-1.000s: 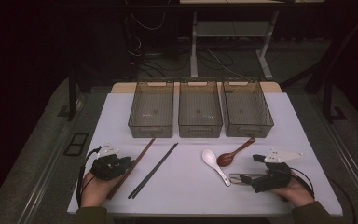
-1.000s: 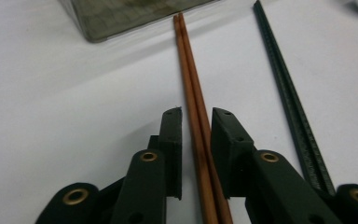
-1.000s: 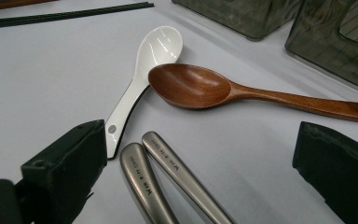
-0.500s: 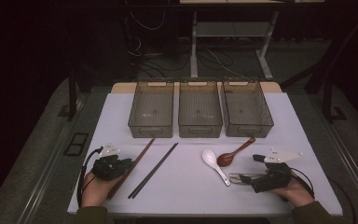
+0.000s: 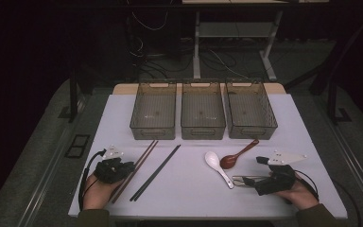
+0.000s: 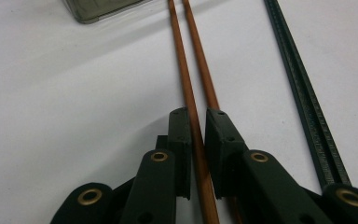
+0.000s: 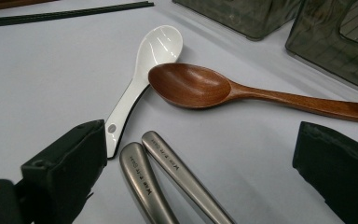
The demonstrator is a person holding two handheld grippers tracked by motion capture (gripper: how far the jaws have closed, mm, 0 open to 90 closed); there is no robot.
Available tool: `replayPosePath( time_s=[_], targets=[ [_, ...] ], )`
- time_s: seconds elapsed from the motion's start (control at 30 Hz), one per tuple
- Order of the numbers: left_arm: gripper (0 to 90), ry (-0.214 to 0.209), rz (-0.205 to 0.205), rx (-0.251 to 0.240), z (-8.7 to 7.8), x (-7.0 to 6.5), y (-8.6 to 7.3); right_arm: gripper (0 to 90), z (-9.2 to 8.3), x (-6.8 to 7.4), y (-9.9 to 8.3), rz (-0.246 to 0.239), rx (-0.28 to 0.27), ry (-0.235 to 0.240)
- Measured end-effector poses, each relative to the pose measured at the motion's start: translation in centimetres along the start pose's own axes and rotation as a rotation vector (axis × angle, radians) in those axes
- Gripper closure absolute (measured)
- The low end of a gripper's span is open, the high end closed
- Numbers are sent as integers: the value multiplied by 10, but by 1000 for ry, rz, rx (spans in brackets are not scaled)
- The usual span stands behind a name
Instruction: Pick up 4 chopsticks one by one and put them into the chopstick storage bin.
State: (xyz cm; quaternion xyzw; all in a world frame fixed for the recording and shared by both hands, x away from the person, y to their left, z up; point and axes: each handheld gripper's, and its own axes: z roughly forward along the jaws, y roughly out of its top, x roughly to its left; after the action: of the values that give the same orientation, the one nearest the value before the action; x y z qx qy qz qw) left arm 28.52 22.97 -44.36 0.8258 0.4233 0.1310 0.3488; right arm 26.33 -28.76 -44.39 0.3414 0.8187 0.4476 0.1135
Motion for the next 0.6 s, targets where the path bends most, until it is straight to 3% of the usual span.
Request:
replayPosePath(
  time_s=[0.3, 0.6],
  targets=[
    [803, 26, 23, 10, 1, -4, 1, 30, 0, 0, 0, -1, 5, -1],
    [833, 27, 4, 9, 1, -3, 1, 30, 0, 0, 0, -2, 3, 0]
  ],
)
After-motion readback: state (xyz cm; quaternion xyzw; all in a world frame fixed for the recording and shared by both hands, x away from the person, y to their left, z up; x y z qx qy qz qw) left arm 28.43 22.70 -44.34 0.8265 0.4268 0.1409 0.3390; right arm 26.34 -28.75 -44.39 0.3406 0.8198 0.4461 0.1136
